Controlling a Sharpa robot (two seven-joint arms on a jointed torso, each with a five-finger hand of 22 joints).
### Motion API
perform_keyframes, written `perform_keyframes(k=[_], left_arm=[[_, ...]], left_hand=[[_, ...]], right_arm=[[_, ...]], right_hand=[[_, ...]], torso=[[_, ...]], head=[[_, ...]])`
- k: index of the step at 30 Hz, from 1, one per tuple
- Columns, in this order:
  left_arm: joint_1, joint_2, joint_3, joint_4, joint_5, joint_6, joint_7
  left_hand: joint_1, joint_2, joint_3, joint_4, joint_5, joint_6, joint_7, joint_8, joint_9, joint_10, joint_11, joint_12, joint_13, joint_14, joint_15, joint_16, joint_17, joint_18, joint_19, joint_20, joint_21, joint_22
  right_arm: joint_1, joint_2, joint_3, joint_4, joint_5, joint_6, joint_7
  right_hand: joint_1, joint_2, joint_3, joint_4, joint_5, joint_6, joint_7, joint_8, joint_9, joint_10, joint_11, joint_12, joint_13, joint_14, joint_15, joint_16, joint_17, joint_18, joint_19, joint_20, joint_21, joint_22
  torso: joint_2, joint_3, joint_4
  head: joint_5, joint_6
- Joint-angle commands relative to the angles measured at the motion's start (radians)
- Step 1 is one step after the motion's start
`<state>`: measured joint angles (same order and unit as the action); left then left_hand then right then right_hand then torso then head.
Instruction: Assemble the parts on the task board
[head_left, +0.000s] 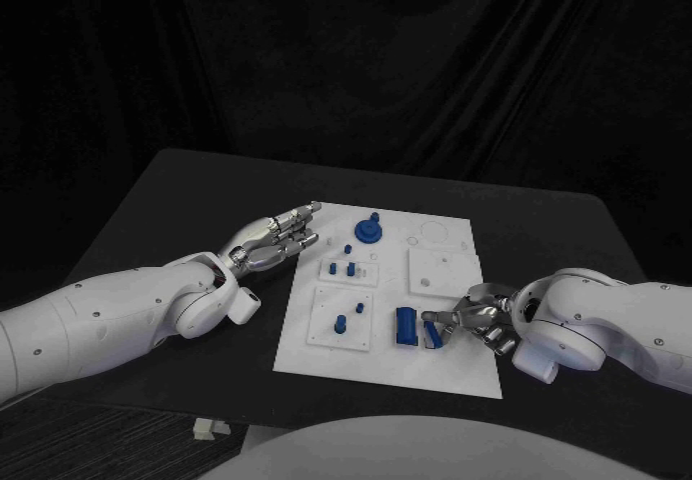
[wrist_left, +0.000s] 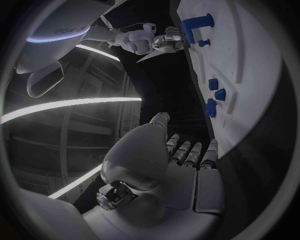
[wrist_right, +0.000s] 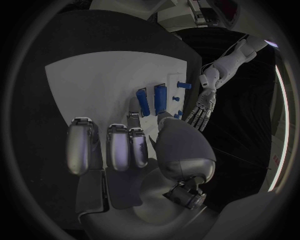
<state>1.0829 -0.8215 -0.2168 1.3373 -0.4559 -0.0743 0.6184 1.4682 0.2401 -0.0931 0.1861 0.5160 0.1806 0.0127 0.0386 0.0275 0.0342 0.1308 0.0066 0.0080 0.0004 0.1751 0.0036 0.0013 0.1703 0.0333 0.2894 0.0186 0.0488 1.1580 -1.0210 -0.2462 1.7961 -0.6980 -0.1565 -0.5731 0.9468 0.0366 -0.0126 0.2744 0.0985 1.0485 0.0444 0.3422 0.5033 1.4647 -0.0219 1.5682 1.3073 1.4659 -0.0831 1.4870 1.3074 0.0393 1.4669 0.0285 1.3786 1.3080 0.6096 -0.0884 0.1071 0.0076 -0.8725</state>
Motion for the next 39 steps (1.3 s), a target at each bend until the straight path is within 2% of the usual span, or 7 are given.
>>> perform_keyframes(k=[1,7,22,29,33,36,39], left_arm=[[-0.002,0.001,0.001,0.002,0.006,0.012,0.009],[-0.003,0.001,0.001,0.002,0.006,0.011,0.009],[-0.003,0.0,0.001,0.003,0.006,0.01,0.009],[-0.003,-0.002,0.001,0.005,0.006,0.008,0.01],[-0.003,-0.003,0.001,0.005,0.006,0.008,0.01],[-0.003,-0.004,0.001,0.005,0.006,0.008,0.011],[-0.003,-0.006,0.001,0.005,0.006,0.008,0.011]], left_hand=[[0.008,0.002,0.003,0.001,0.004,0.002,0.007,0.003,0.001,0.001,0.005,0.003,0.002,0.0,-0.004,-0.004,-0.001,0.006,0.002,0.003,0.006,0.001],[0.008,0.002,0.003,0.001,0.004,0.002,0.007,0.003,0.001,0.001,0.005,0.003,0.002,0.0,-0.004,-0.004,-0.001,0.006,0.002,0.003,0.006,0.001],[0.008,0.002,0.005,-0.001,0.004,0.003,0.01,0.004,0.002,0.002,0.007,0.003,0.002,0.0,-0.004,-0.004,-0.001,0.006,0.003,0.003,0.007,0.002],[0.008,0.002,0.005,-0.001,0.004,0.003,0.01,0.004,0.002,0.002,0.007,0.003,0.002,0.0,-0.004,-0.004,-0.001,0.006,0.003,0.003,0.007,0.002],[0.008,0.002,0.005,-0.001,0.004,0.003,0.01,0.004,0.002,0.002,0.007,0.003,0.002,0.0,-0.004,-0.004,-0.001,0.006,0.003,0.003,0.007,0.002],[0.008,0.002,0.005,-0.001,0.004,0.003,0.01,0.004,0.002,0.002,0.007,0.003,0.002,0.0,-0.004,-0.004,-0.001,0.006,0.003,0.003,0.007,0.002],[0.008,0.002,0.005,-0.001,0.004,0.003,0.01,0.004,0.002,0.002,0.007,0.003,0.002,0.0,-0.004,-0.004,-0.001,0.006,0.003,0.003,0.007,0.002]], right_arm=[[0.001,-0.001,0.0,0.005,-0.008,-0.008,0.008],[0.002,-0.003,0.0,0.011,-0.008,-0.021,0.019],[0.008,-0.006,0.001,0.022,-0.008,-0.049,0.053],[0.009,-0.02,0.001,0.03,-0.01,-0.062,0.087],[0.009,-0.033,0.001,0.041,-0.048,-0.039,0.09],[0.008,-0.046,0.0,0.053,-0.091,-0.017,0.089],[0.008,-0.06,0.0,0.065,-0.118,0.005,0.085]], right_hand=[[0.005,0.011,-0.007,0.0,0.004,-0.005,-0.003,0.006,0.005,0.106,-0.008,0.003,0.263,0.065,-0.008,0.0,0.032,0.008,0.029,-0.008,0.0,0.2],[0.013,0.017,-0.011,0.001,0.009,-0.002,-0.007,0.022,0.022,0.106,-0.012,0.003,0.263,0.065,-0.011,0.001,0.035,0.008,0.031,-0.011,0.002,0.201],[0.021,0.025,-0.011,-0.001,0.018,-0.004,-0.01,0.029,0.031,0.106,-0.014,0.003,0.263,0.066,-0.013,0.001,0.035,0.007,0.032,-0.013,0.006,0.202],[0.101,0.017,-0.01,-0.056,0.066,-0.022,-0.013,0.05,0.063,0.106,-0.017,0.003,0.263,0.068,-0.017,0.005,0.043,0.006,0.035,-0.017,0.011,0.204],[0.171,0.005,-0.008,-0.12,0.082,-0.052,-0.017,0.116,0.136,0.106,-0.021,0.003,0.263,0.067,-0.02,0.005,0.044,0.005,0.035,-0.02,0.014,0.204],[0.195,0.004,-0.014,-0.147,0.079,-0.092,-0.027,0.21,0.236,0.106,-0.028,0.003,0.263,0.067,-0.026,0.005,0.043,0.006,0.034,-0.024,0.012,0.204],[0.209,0.007,-0.028,-0.166,0.067,-0.142,-0.041,0.334,0.378,0.106,-0.041,0.003,0.263,0.067,-0.036,0.004,0.043,0.005,0.035,-0.034,0.013,0.204]], torso=[[0.0,0.0006,-0.001],[0.0,0.0,0.0035],[-0.001,0.0,0.0001],[-0.001,0.0,0.0],[-0.001,0.0003,-0.0007],[0.0,0.0005,0.0006],[0.001,0.0003,-0.0009]], head=[[0.002,0.0],[0.001,0.0],[0.007,0.0],[0.005,0.0],[0.005,0.0],[0.005,0.0],[0.008,0.0]])
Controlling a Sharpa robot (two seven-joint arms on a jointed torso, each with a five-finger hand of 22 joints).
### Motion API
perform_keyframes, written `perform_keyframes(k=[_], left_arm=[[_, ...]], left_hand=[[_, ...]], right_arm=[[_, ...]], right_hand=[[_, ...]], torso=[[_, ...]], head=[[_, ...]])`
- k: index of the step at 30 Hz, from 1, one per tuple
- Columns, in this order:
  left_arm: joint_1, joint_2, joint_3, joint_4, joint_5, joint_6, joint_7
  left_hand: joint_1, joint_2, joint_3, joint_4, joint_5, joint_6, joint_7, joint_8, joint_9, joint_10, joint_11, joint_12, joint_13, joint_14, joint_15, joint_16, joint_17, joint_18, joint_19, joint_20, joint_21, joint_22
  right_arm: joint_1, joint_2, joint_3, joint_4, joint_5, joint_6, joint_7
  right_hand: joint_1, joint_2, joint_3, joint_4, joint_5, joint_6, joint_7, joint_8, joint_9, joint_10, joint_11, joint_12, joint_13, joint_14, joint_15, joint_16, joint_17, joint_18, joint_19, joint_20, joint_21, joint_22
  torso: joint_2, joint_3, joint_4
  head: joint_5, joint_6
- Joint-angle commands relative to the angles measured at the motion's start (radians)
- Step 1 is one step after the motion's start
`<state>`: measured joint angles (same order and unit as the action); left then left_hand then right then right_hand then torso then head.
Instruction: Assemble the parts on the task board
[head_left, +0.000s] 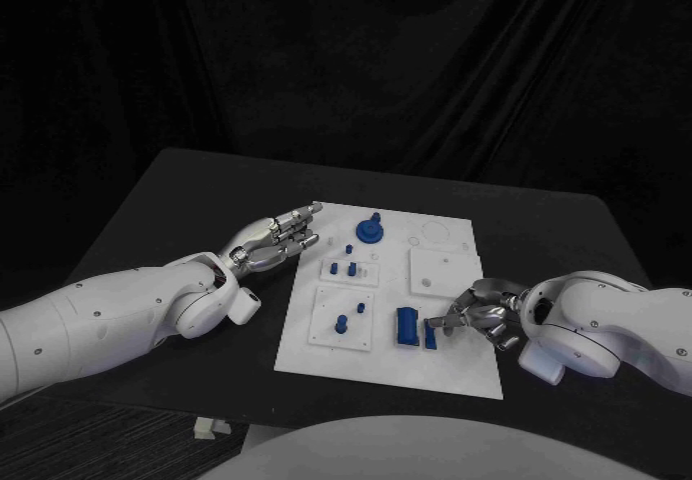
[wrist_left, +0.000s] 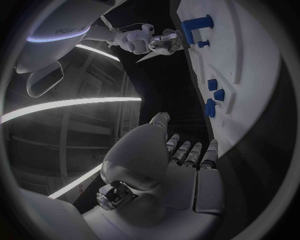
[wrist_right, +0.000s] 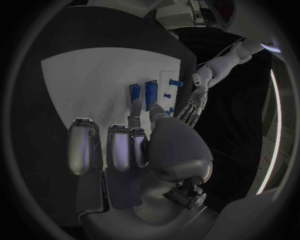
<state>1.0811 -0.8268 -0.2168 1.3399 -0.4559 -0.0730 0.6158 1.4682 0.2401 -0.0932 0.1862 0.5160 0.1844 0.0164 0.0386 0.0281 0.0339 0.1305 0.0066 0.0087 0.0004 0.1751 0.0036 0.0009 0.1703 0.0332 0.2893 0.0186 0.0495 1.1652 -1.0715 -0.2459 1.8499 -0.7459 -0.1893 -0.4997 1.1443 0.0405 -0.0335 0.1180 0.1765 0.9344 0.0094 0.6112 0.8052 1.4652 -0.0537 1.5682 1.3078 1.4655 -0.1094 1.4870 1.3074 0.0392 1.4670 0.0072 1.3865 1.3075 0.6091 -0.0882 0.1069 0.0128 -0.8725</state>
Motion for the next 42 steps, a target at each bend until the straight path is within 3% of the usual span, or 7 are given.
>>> perform_keyframes(k=[1,5,12,15,20,29,42], left_arm=[[-0.002,-0.001,0.001,0.003,0.006,0.007,0.014],[-0.002,-0.001,0.001,0.002,0.006,0.008,0.014],[-0.003,0.001,0.001,0.001,0.006,0.01,0.014],[-0.003,0.001,0.001,0.001,0.006,0.01,0.014],[-0.003,0.0,0.001,0.0,0.006,0.01,0.014],[-0.004,0.002,0.001,-0.001,0.006,0.011,0.015],[-0.005,0.002,0.001,-0.002,0.006,0.011,0.016]], left_hand=[[0.008,0.002,0.005,-0.001,0.004,0.0,0.006,0.004,0.001,0.002,0.008,0.003,0.001,0.0,-0.004,-0.004,-0.001,0.006,0.003,0.003,0.007,0.001],[0.008,0.002,0.005,-0.001,0.004,0.0,0.006,0.004,0.001,0.002,0.008,0.003,0.001,0.0,-0.004,-0.004,-0.001,0.006,0.003,0.003,0.007,0.001],[0.008,0.002,0.005,-0.001,0.004,0.0,0.006,0.004,0.001,0.002,0.008,0.003,0.001,0.0,-0.004,-0.004,-0.001,0.006,0.003,0.003,0.007,0.001],[0.008,0.002,0.007,-0.003,0.004,0.002,0.009,0.004,0.001,0.003,0.009,0.003,0.001,0.0,-0.005,-0.004,-0.001,0.005,0.003,0.003,0.007,0.001],[0.008,0.002,0.007,-0.003,0.004,0.002,0.009,0.004,0.001,0.003,0.009,0.003,0.001,0.0,-0.005,-0.004,-0.001,0.005,0.003,0.003,0.007,0.001],[0.008,0.002,0.007,-0.003,0.004,0.002,0.009,0.004,0.001,0.003,0.009,0.003,0.001,0.0,-0.005,-0.004,-0.001,0.005,0.003,0.003,0.007,0.001],[0.008,0.002,0.009,-0.004,0.004,0.002,0.011,0.004,0.001,0.002,0.011,0.003,0.001,0.0,-0.005,-0.004,-0.001,0.005,0.003,0.003,0.007,0.0]], right_arm=[[0.0,-0.011,0.0,0.012,-0.072,0.04,0.011],[-0.001,-0.018,-0.001,0.018,-0.083,0.056,0.007],[-0.008,-0.02,-0.002,0.02,-0.091,0.068,0.002],[-0.012,-0.018,-0.003,0.018,-0.099,0.07,0.001],[-0.016,-0.014,-0.003,0.015,-0.105,0.079,-0.004],[-0.022,0.002,-0.003,0.002,-0.111,0.085,-0.016],[-0.024,0.017,-0.003,-0.014,-0.132,0.097,-0.031]], right_hand=[[0.011,0.003,-0.01,-0.01,-0.014,-0.039,-0.009,0.082,0.099,0.106,-0.01,0.003,0.263,0.068,-0.012,0.005,0.044,0.005,0.035,-0.014,0.005,0.205],[0.01,0.007,-0.021,-0.01,-0.03,-0.054,-0.015,0.138,0.17,0.106,-0.017,0.003,0.263,0.067,-0.016,0.004,0.043,0.005,0.035,-0.018,0.005,0.204],[0.007,0.008,-0.03,-0.008,-0.042,-0.056,-0.021,0.172,0.216,0.106,-0.022,0.003,0.263,0.067,-0.02,0.003,0.041,0.006,0.035,-0.022,0.004,0.204],[0.006,0.008,-0.035,-0.008,-0.048,-0.023,-0.025,0.218,0.257,0.106,-0.025,0.003,0.263,0.067,-0.022,0.003,0.041,0.005,0.036,-0.024,0.007,0.205],[0.002,0.006,-0.042,-0.005,-0.062,0.012,-0.028,0.266,0.299,0.106,-0.028,0.003,0.263,0.068,-0.025,0.004,0.044,0.004,0.037,-0.026,0.009,0.206],[0.004,0.006,-0.044,-0.007,-0.069,0.023,-0.03,0.286,0.319,0.106,-0.03,0.003,0.263,0.068,-0.026,0.005,0.046,0.004,0.037,-0.028,0.009,0.206],[0.04,0.006,-0.038,-0.031,-0.058,0.033,-0.035,0.312,0.356,0.106,-0.034,0.003,0.263,0.068,-0.03,0.004,0.044,0.004,0.037,-0.032,0.009,0.206]], torso=[[0.002,-0.0001,-0.0009],[0.001,-0.001,-0.0017],[0.001,-0.0004,-0.0001],[0.001,-0.0002,0.0008],[0.0,-0.0003,0.0017],[0.0,-0.0021,0.0011],[0.001,-0.0008,0.0009]], head=[[0.003,0.0],[0.002,0.0],[0.0,0.0],[-0.001,0.0],[-0.002,0.0],[-0.002,0.0],[-0.001,0.0]])
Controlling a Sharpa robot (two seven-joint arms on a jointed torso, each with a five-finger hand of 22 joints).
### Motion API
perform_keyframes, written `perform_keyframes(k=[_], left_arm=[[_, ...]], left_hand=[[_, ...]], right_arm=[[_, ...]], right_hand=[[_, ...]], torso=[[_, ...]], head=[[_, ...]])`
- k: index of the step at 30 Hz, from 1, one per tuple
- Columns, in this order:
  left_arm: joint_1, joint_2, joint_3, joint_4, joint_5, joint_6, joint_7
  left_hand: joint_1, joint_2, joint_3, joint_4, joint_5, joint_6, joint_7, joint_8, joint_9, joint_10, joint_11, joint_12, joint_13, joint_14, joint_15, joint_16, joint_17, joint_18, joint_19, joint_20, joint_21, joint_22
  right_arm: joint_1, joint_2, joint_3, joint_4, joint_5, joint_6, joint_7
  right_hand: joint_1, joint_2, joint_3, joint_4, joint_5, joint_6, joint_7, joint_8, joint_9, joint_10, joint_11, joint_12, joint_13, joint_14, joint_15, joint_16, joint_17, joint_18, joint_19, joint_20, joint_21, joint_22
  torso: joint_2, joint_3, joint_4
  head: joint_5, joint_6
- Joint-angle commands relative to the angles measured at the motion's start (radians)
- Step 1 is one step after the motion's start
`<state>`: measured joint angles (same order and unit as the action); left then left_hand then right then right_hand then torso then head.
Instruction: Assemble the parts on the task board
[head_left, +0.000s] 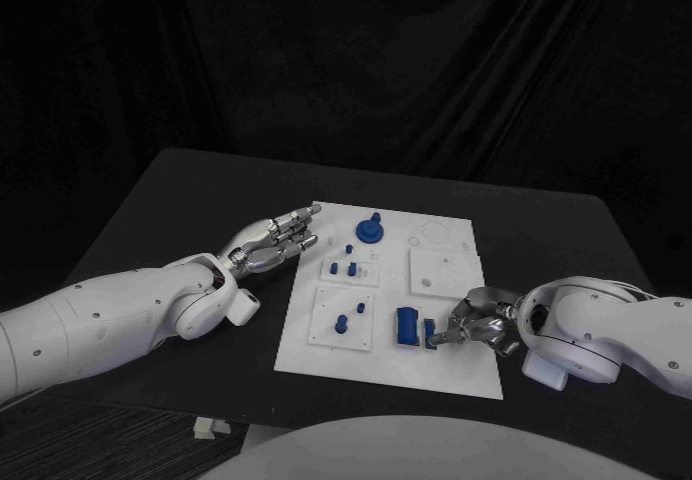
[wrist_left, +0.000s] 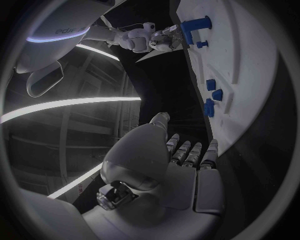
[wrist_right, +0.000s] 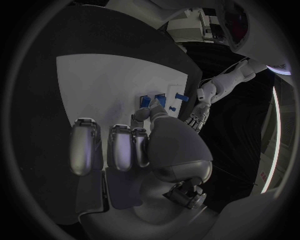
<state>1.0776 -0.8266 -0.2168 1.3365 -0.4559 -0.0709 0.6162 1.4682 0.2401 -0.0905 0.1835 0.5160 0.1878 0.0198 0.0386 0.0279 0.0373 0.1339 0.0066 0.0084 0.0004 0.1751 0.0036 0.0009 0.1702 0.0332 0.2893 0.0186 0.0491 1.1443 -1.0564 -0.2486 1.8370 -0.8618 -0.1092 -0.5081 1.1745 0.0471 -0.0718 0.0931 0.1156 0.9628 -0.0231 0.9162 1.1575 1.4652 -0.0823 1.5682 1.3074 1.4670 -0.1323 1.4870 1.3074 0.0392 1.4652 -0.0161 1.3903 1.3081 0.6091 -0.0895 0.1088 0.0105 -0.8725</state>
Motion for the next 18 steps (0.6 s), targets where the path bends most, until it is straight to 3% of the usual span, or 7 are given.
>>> perform_keyframes(k=[1,18], left_arm=[[-0.002,0.002,0.001,0.001,0.006,0.009,0.016],[-0.003,0.001,0.001,0.003,0.006,0.008,0.015]], left_hand=[[0.008,0.002,0.006,-0.001,0.004,-0.001,0.007,0.004,0.001,-0.002,0.007,0.003,0.001,0.0,-0.005,-0.004,-0.001,0.005,0.003,0.003,0.007,0.0],[0.008,0.002,0.006,-0.001,0.004,-0.001,0.007,0.004,0.001,-0.002,0.007,0.003,0.001,0.0,-0.005,-0.004,-0.001,0.005,0.003,0.003,0.007,0.0]], right_arm=[[-0.003,0.003,0.0,-0.002,-0.017,0.016,-0.023],[-0.004,0.013,0.0,-0.005,-0.044,0.027,-0.027]], right_hand=[[0.011,-0.001,0.0,-0.008,0.003,0.005,-0.002,0.007,0.005,0.106,-0.006,0.003,0.263,0.066,-0.007,0.004,0.044,0.004,0.038,-0.009,0.005,0.205],[0.034,-0.023,-0.007,-0.028,-0.029,0.02,-0.003,0.026,0.031,0.106,-0.007,0.003,0.263,0.066,-0.009,0.004,0.044,0.003,0.04,-0.01,0.009,0.207]], torso=[[0.001,0.0003,-0.0014],[0.001,0.0004,-0.0007]], head=[[0.001,0.0],[0.003,0.0]])
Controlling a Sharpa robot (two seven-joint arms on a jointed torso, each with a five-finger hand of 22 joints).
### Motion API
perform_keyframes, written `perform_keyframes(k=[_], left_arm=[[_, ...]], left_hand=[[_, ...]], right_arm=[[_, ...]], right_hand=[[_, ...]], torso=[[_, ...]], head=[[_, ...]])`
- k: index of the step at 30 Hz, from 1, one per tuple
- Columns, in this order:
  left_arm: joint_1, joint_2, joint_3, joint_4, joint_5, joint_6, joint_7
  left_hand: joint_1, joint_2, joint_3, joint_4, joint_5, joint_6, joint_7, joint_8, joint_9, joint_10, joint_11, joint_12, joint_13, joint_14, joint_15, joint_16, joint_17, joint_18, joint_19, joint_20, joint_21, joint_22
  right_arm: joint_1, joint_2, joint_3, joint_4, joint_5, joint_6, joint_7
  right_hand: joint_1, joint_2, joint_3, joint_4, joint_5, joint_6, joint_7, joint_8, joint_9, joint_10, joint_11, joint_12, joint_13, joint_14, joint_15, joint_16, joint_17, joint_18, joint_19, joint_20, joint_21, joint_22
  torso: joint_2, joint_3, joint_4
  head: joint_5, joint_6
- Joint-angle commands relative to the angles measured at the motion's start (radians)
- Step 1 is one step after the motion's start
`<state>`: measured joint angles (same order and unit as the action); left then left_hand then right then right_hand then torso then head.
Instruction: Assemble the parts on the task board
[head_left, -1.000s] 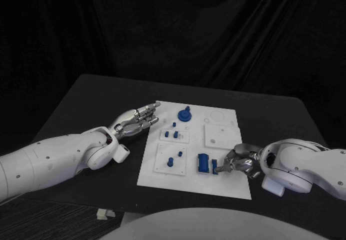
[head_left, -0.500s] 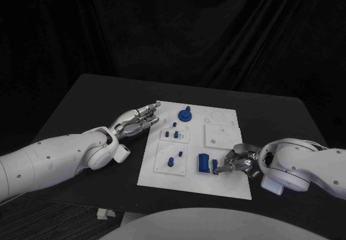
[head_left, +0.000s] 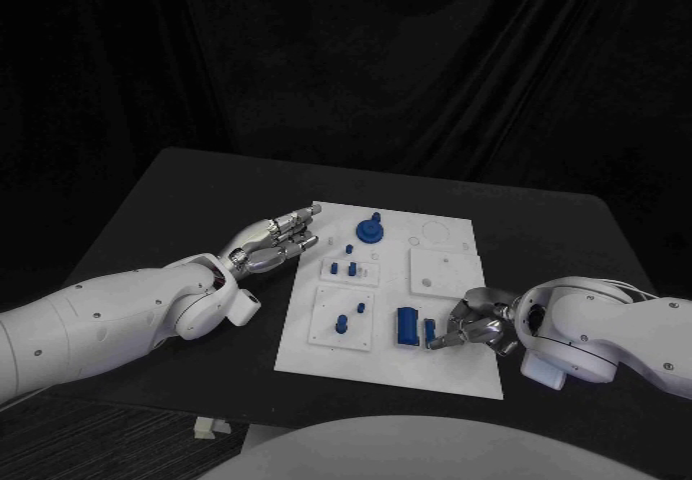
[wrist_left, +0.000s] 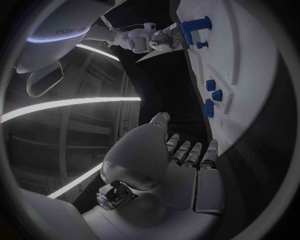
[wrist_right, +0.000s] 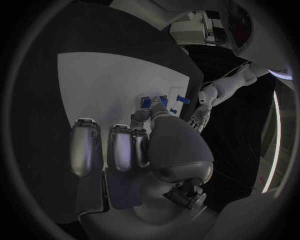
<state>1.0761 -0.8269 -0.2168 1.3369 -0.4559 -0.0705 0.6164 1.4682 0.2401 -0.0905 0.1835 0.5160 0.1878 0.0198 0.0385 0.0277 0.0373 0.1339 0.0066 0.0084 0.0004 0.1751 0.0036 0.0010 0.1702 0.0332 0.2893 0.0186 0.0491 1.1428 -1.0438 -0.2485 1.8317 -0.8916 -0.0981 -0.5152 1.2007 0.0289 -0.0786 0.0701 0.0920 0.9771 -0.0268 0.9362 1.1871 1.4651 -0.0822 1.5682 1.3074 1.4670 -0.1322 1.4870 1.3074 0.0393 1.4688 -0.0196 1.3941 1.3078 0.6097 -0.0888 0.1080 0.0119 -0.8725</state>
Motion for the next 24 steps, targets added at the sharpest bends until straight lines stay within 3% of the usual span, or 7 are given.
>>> perform_keyframes(k=[1,7,12,20,24], left_arm=[[-0.002,0.001,0.001,0.003,0.006,0.008,0.015],[-0.002,0.001,0.001,0.003,0.006,0.008,0.015],[-0.002,0.002,0.001,0.004,0.006,0.008,0.015],[-0.002,0.003,0.001,0.003,0.006,0.009,0.015],[-0.002,0.003,0.001,0.003,0.006,0.01,0.015]], left_hand=[[0.008,0.002,0.006,-0.001,0.004,-0.001,0.008,0.004,0.002,-0.002,0.007,0.003,0.001,0.0,-0.005,-0.004,-0.001,0.005,0.003,0.003,0.007,0.001],[0.008,0.002,0.006,-0.001,0.004,-0.001,0.008,0.004,0.002,-0.002,0.007,0.003,0.001,0.0,-0.005,-0.004,-0.001,0.005,0.003,0.003,0.007,0.001],[0.008,0.002,0.006,-0.001,0.004,-0.001,0.008,0.004,0.002,-0.002,0.007,0.003,0.001,0.0,-0.005,-0.004,-0.001,0.005,0.003,0.003,0.007,0.001],[0.008,0.002,0.008,-0.002,0.003,0.0,0.009,0.004,0.002,-0.002,0.007,0.003,0.001,0.0,-0.005,-0.004,-0.001,0.005,0.003,0.003,0.007,0.001],[0.008,0.002,0.008,-0.002,0.003,0.0,0.009,0.004,0.002,-0.002,0.007,0.003,0.001,0.0,-0.005,-0.004,-0.001,0.005,0.003,0.003,0.007,0.001]], right_arm=[[-0.003,0.001,0.0,0.0,-0.014,0.016,-0.02],[-0.003,0.005,0.0,-0.001,-0.021,0.016,-0.027],[-0.003,0.009,0.0,-0.001,-0.034,0.008,-0.03],[-0.003,0.013,0.0,0.0,-0.037,-0.016,-0.032],[-0.003,0.014,0.0,0.001,-0.038,-0.025,-0.031]], right_hand=[[0.009,-0.005,0.0,-0.006,-0.007,0.005,0.001,0.005,0.002,0.106,-0.007,0.003,0.263,0.066,-0.009,0.004,0.044,0.003,0.037,-0.007,0.005,0.207],[0.031,-0.004,0.006,-0.018,-0.005,0.015,0.0,0.017,0.016,0.106,-0.008,0.003,0.263,0.066,-0.009,0.004,0.044,0.003,0.037,-0.007,0.006,0.207],[0.043,0.0,0.01,-0.025,0.005,0.044,-0.001,0.05,0.04,0.106,-0.008,0.003,0.263,0.066,-0.01,0.003,0.044,0.003,0.037,-0.007,0.007,0.208],[0.057,0.013,0.019,-0.03,0.02,0.069,-0.003,0.077,0.062,0.106,-0.009,0.003,0.263,0.066,-0.01,0.003,0.043,0.002,0.038,-0.008,0.008,0.208],[0.071,0.02,0.026,-0.039,0.045,0.073,-0.005,0.081,0.07,0.106,-0.011,0.003,0.263,0.066,-0.012,0.002,0.041,0.002,0.038,-0.009,0.009,0.208]], torso=[[0.0,-0.0005,0.0001],[0.0,-0.001,-0.0006],[0.0,-0.0007,-0.0003],[-0.001,-0.0001,-0.0002],[-0.001,0.0,-0.0009]], head=[[0.001,0.0],[0.001,0.0],[0.002,0.0],[0.002,0.0],[0.001,0.0]])
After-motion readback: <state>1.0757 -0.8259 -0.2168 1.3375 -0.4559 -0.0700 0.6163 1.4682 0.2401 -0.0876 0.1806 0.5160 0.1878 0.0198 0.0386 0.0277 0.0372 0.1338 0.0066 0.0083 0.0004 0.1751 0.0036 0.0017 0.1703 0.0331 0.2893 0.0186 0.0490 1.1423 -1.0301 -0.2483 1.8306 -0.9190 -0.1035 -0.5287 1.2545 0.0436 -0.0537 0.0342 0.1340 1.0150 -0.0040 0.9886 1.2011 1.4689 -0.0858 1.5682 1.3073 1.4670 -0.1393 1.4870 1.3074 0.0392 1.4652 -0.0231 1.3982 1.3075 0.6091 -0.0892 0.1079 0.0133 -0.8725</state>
